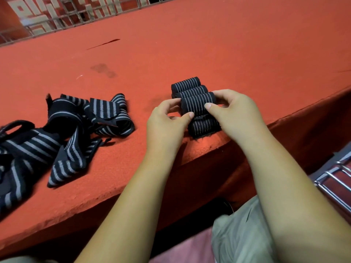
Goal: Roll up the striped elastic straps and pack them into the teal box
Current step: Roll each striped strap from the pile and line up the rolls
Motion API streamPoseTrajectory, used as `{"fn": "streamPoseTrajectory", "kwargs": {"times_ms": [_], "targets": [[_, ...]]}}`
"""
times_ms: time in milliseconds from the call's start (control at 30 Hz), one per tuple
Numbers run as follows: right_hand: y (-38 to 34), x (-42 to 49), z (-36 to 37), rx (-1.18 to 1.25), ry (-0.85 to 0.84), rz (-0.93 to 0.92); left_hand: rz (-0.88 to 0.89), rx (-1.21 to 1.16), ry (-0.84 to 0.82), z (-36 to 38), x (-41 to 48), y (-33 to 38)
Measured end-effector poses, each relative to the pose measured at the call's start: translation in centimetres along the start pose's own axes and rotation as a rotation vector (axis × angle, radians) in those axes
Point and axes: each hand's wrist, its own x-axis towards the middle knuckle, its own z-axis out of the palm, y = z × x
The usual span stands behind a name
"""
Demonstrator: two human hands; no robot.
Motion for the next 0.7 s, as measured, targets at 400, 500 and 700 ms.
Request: {"fn": "streamPoseTrajectory", "kwargs": {"times_ms": [400, 500, 700], "targets": [[-1.2, -1.1, -0.3, -0.025, 0.183, -0.032, -0.059, -0.008, -0.032, -2.2, -1.5, 1.1], [-2.4, -1.9, 0.2, -0.001, 0.234, -0.087, -0.067, -0.041, -0.021, -4.1, -2.1, 1.5], [-5.4, -3.5, 3.4, 0.041, 0.206, -0.227, -0.096, -0.075, -0.010, -9.0, -3.1, 0.9]]}}
